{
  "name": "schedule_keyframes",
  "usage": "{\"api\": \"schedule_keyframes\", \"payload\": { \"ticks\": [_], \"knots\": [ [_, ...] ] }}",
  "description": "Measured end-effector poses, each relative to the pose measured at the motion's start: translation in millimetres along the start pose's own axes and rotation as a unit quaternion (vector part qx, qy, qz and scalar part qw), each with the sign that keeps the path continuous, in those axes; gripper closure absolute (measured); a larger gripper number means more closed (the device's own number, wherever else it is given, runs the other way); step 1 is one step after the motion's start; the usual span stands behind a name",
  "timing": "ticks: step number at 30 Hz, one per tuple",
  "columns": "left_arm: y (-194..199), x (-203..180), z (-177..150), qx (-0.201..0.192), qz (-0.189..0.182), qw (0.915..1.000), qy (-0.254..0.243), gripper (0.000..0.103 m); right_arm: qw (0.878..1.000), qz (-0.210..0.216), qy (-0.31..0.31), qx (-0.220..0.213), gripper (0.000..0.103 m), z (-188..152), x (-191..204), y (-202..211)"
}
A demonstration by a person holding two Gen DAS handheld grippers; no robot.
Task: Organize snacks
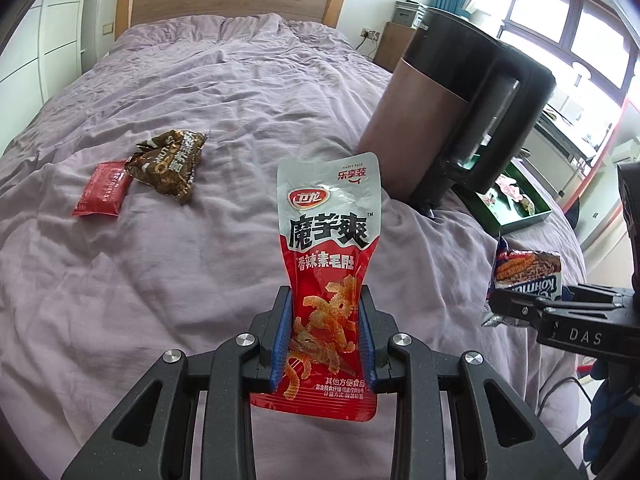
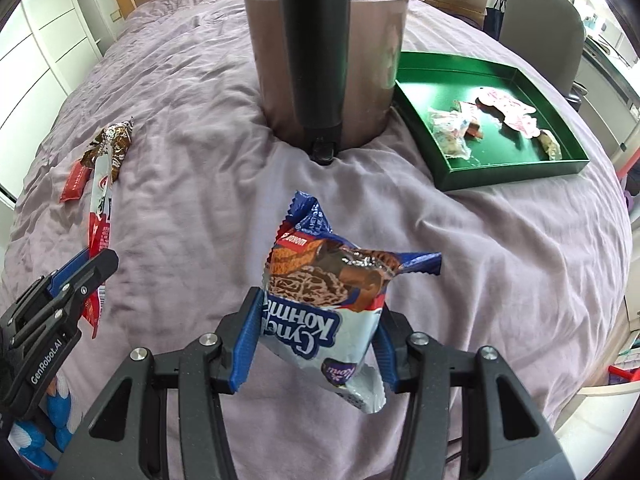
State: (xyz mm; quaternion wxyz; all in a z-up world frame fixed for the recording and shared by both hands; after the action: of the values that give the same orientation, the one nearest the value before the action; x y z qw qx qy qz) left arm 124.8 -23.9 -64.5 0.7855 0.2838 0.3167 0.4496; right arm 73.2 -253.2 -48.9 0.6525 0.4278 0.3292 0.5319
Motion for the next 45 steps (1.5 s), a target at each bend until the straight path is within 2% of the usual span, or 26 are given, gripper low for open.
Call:
{"api": "schedule_keyframes", "payload": {
  "ticks": [13,21,27,45],
  "knots": [
    [-0.1,-48.8,-13.2,0.008,-0.016,0.9983,-0.055,0.077,0.999,-0.007,-0.039,-0.016,0.000,5.6,-51.2,5.4],
    [-9.0,-75.3,-9.6,0.024,-0.008,0.9981,-0.055,0.077,0.998,0.008,-0.054,-0.036,0.000,7.0,-89.7,10.8],
    [-15.5,-110.5,-7.5,0.047,-0.007,0.9970,-0.061,0.077,0.997,0.019,-0.045,-0.061,0.000,9.9,-113.5,16.0],
    [-31.9,-218.8,30.1,0.063,0.027,0.9875,-0.142,0.077,0.991,0.056,-0.036,-0.117,0.000,23.2,-191.9,31.3]
  ]
}}
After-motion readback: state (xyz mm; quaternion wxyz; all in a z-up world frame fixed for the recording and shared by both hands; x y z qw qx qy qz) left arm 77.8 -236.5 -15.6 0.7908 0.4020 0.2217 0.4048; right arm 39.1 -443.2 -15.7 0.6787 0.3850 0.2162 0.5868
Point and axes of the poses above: each gripper's, at about its wrist camera, not at the fingertips, and y roughly against the way its jaws point, x to its left, z to its top, the point moved 3 cm from there along -y, roughly the way its jaws point, and after that the axes turned 1 degree about -z, right-handed, at the moved point
